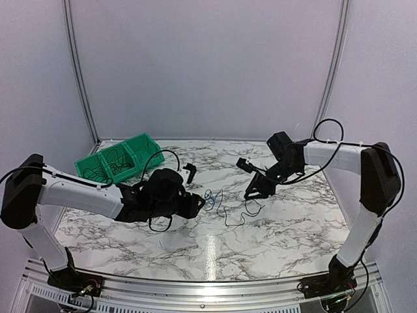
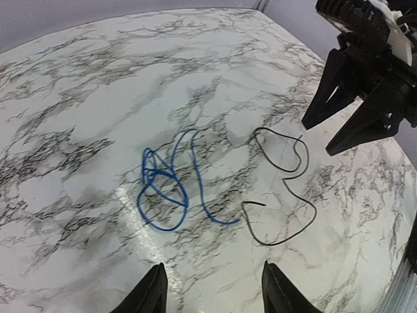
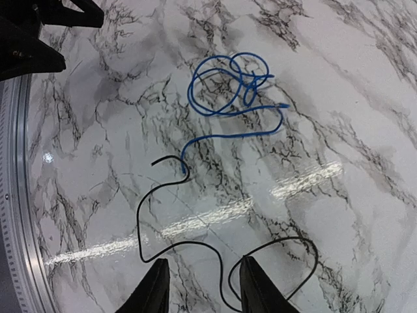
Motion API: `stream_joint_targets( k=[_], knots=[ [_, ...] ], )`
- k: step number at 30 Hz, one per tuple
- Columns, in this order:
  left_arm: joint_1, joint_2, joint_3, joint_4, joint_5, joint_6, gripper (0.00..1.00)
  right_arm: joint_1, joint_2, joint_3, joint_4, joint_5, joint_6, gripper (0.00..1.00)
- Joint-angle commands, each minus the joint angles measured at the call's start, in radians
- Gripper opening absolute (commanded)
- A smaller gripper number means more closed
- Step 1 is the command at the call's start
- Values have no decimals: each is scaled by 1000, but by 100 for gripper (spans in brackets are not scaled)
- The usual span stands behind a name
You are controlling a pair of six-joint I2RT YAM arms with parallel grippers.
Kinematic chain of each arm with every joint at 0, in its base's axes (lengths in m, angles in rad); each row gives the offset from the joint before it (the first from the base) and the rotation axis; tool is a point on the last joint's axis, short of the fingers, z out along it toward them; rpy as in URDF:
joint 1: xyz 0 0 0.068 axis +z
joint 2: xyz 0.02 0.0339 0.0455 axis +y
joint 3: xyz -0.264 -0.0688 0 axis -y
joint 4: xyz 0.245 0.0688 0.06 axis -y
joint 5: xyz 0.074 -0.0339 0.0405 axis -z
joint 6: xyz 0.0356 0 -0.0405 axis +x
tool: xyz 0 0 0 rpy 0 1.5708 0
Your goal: Untangle the cables
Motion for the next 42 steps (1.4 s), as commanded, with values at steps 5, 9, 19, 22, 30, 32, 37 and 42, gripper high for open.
stream_joint_targets(
  k=[5,9,19,22,30,32,37,42],
  knots=[
    [-131,157,127,197,90,99,52,72,-179,-182,24,181,-85,38],
    [-157,246,206,197,97,64,54,33,-252,-254,189,368,24,38],
    [-181,442,357,185,98,-22,55,-133,-342,-313,342,401,148,40],
    [-180,497,414,140,66,-46,53,-133,-346,-325,343,403,143,40],
    [-171,596,549,14,40,-92,31,-132,-348,-324,335,382,138,40],
    [-164,590,548,13,45,-99,18,-134,-348,-326,335,382,137,40],
    [-149,555,529,13,57,-107,1,-133,-351,-325,332,381,134,40],
    [-148,535,518,13,80,-147,0,-133,-361,-328,332,381,130,40]
  ],
)
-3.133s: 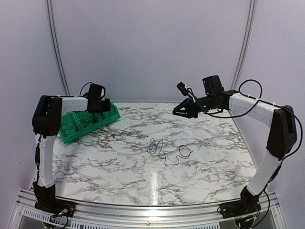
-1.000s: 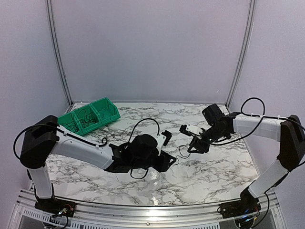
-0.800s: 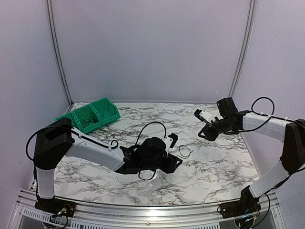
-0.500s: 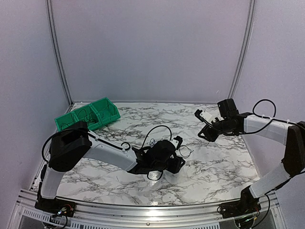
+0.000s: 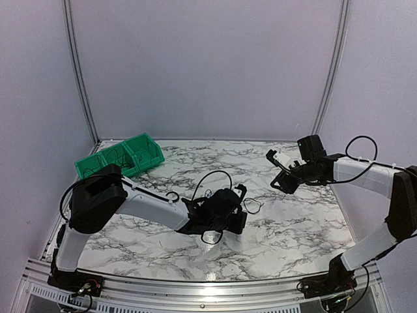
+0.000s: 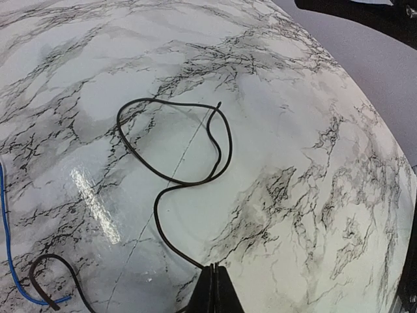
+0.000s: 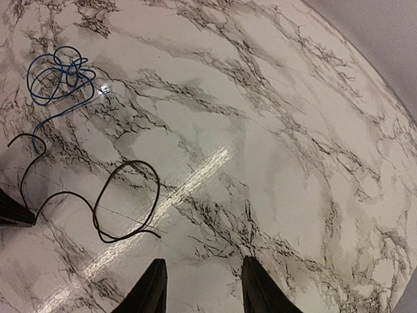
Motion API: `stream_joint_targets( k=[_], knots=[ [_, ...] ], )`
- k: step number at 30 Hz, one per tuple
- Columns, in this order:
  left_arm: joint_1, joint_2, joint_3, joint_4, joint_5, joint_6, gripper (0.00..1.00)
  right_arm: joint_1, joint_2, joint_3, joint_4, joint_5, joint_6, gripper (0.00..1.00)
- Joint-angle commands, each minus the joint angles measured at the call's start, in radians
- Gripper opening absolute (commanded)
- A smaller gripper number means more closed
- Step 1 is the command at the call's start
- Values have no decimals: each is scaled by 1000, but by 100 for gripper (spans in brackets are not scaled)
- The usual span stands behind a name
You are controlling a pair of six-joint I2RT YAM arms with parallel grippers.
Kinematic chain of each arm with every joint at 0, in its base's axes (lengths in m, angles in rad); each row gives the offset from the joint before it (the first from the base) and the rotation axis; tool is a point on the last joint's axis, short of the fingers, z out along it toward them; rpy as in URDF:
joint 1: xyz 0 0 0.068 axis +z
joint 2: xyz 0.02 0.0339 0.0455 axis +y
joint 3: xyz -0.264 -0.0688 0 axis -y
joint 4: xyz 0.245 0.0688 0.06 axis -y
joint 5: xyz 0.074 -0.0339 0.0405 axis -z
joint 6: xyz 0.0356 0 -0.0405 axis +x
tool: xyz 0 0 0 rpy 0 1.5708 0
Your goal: Untangle the cables
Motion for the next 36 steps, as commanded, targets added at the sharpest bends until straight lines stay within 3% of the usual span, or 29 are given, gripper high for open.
stream_joint_targets(
  k=[1,2,5,7,10,14,20,26,30,36],
  knots=[
    [4,-49,-15,-18,12,-50,0,4,-27,1,18,-5,7,40],
    [3,-55,-23,-18,4,-69,1,3,-29,-1,18,-6,7,40],
    [0,-70,-45,-19,-27,-120,30,3,-30,-2,18,-9,6,40],
    [-5,-80,-56,-19,-55,-140,42,3,-26,-1,17,-11,5,40],
    [-6,-64,-45,-19,-39,-150,48,3,-19,3,14,-16,2,40],
    [-5,-12,10,-40,-24,-162,49,3,-9,4,10,-17,2,40],
    [-5,94,124,-133,-47,-155,44,3,-11,3,10,-14,-3,40],
    [4,132,203,-190,-46,-151,18,3,-7,4,8,-14,-4,40],
    [10,67,168,-194,-109,-115,1,3,-12,4,9,-10,-7,40],
    [44,-131,51,-181,-146,-4,0,3,-21,4,9,-8,-13,40]
  ],
)
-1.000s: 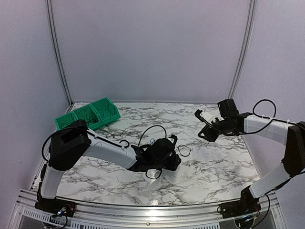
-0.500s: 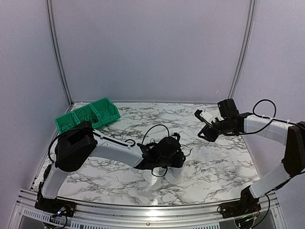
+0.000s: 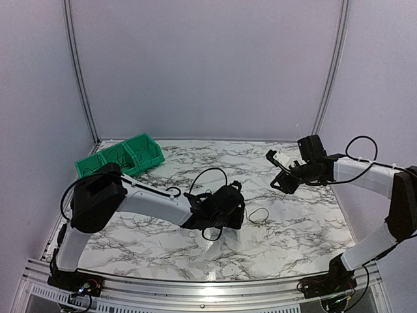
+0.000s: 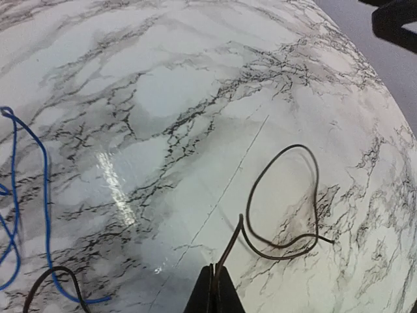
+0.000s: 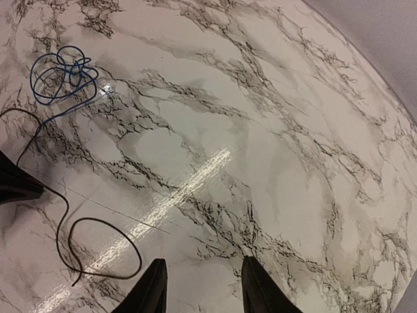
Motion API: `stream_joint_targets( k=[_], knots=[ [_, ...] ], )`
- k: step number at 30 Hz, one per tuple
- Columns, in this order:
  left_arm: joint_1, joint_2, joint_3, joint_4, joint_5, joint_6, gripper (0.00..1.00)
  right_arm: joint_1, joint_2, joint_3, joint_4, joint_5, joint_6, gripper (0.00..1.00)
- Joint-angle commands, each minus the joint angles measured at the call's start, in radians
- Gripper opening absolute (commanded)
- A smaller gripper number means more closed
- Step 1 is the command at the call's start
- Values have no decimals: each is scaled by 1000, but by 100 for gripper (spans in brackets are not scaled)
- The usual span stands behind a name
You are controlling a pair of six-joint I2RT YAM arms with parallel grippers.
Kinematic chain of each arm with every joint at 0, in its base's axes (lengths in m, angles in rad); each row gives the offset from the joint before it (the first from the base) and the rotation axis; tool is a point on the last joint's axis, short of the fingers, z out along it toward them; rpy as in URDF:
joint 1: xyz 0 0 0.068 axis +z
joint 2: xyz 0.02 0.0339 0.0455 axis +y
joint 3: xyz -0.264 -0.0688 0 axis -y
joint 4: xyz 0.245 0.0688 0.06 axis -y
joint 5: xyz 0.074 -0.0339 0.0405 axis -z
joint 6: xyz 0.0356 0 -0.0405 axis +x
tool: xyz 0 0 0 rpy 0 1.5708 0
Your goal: Untangle the cables
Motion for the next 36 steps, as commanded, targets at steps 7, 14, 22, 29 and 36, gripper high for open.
stream_joint_targets(
  k=[7,14,22,29,36],
  knots=[
    [122,-387,-145,-97,-60,194,0,3,-37,1,13,10,-16,40],
    [276,-546,-170,-253,-83,279,0,5,-47,-2,14,15,-23,40],
    [501,-685,-219,-330,-130,307,0,11,-52,-5,12,18,-34,40],
    [684,-770,-322,-347,-181,304,0,18,-56,-7,13,25,-43,40],
    [804,-772,-359,-372,-193,253,0,35,-59,-11,14,39,-52,40]
  ],
)
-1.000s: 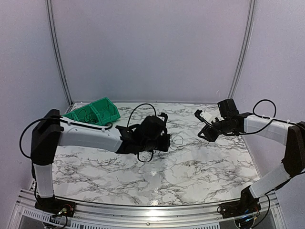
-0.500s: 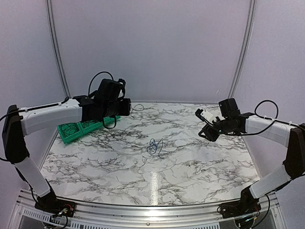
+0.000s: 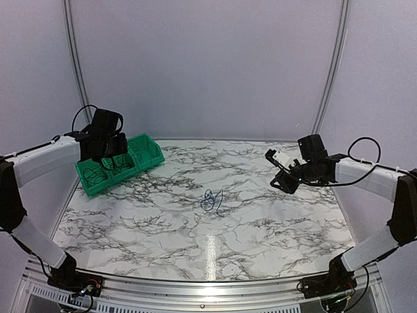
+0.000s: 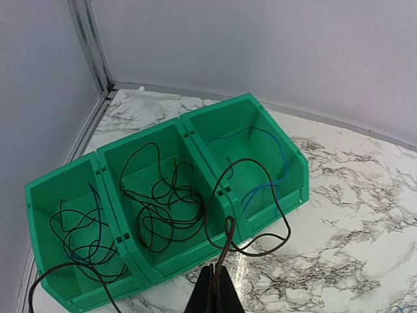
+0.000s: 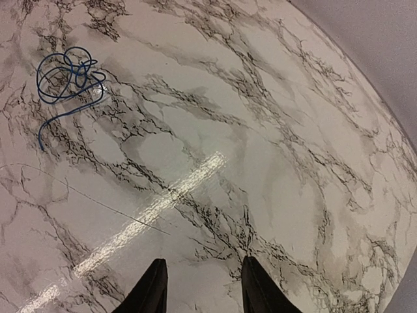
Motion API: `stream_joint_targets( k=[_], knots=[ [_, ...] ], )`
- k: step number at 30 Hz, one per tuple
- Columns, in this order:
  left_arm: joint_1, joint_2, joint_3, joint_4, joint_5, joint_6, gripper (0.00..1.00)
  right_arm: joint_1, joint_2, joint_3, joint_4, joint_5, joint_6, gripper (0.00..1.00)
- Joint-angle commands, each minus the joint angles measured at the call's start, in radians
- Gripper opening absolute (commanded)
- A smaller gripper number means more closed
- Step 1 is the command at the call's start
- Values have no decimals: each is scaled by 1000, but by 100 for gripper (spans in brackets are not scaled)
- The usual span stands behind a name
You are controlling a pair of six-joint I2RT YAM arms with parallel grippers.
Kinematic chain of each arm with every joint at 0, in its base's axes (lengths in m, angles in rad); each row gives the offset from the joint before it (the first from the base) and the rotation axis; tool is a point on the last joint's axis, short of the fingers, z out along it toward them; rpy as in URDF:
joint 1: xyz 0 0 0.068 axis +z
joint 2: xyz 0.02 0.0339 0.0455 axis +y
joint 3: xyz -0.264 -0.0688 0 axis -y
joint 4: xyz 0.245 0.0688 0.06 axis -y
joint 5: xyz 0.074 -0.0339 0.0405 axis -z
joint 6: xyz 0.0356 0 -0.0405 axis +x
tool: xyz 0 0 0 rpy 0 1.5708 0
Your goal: Untangle the cables
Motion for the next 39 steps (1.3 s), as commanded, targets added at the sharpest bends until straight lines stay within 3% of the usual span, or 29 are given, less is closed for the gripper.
stream_joint_targets(
  k=[1,10,17,27,39],
  knots=[
    [46,-1,5,-49,-44,-29,0,16,-27,-5,13,23,-13,40],
    [118,146,124,-136,-158,49,0,18,-51,-16,15,37,-23,40],
    [123,330,345,-244,-266,150,0,18,-77,-27,17,43,-33,40],
    [128,556,563,-343,-295,201,0,18,-99,-38,24,59,-37,40],
    [151,420,458,-343,-300,211,0,24,-81,-40,24,62,-47,40]
  ],
)
